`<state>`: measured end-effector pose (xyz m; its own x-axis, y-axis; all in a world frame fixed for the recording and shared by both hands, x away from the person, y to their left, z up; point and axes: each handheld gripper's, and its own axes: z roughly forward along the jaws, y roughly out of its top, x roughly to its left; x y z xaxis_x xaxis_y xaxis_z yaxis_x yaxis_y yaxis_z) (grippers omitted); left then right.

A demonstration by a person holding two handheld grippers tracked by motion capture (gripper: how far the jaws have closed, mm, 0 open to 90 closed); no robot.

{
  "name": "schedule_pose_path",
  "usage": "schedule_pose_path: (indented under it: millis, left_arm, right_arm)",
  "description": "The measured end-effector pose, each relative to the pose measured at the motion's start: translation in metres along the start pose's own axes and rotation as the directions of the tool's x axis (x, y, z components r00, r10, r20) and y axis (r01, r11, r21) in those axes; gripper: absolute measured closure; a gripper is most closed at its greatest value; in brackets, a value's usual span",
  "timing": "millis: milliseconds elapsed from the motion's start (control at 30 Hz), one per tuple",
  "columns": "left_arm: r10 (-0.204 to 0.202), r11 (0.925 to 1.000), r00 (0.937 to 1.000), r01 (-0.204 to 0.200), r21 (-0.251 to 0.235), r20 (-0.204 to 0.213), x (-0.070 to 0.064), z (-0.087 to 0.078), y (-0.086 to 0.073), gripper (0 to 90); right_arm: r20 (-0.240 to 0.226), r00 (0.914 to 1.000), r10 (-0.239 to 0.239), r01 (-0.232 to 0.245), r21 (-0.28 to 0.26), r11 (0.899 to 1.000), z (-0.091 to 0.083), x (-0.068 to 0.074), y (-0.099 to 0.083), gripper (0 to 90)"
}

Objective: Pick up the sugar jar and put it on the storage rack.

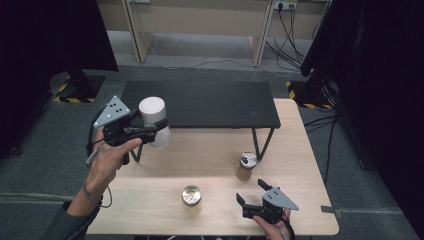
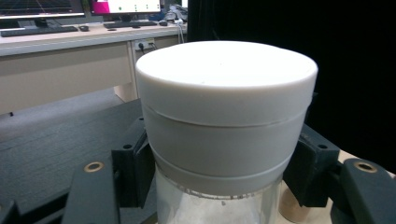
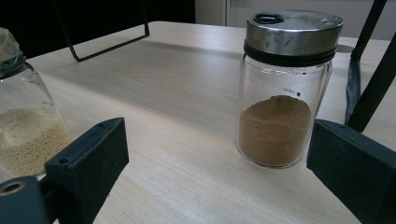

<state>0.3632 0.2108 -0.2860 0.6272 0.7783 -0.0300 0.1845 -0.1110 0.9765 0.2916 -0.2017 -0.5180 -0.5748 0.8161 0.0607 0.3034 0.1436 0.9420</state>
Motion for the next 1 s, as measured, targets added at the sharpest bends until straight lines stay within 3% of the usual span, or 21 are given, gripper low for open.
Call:
schedule_pose_path:
  millis: [1000]
  left_arm:
    - [-0.037, 0.9993, 0.9938, 0.038, 0.007, -0.105, 0.030, 0.036, 0.019, 34.6]
  right_arm:
    - [-0.005, 1.0000, -0.001, 0.001, 0.002, 1.000, 0.000, 0.001, 0.000, 5.8]
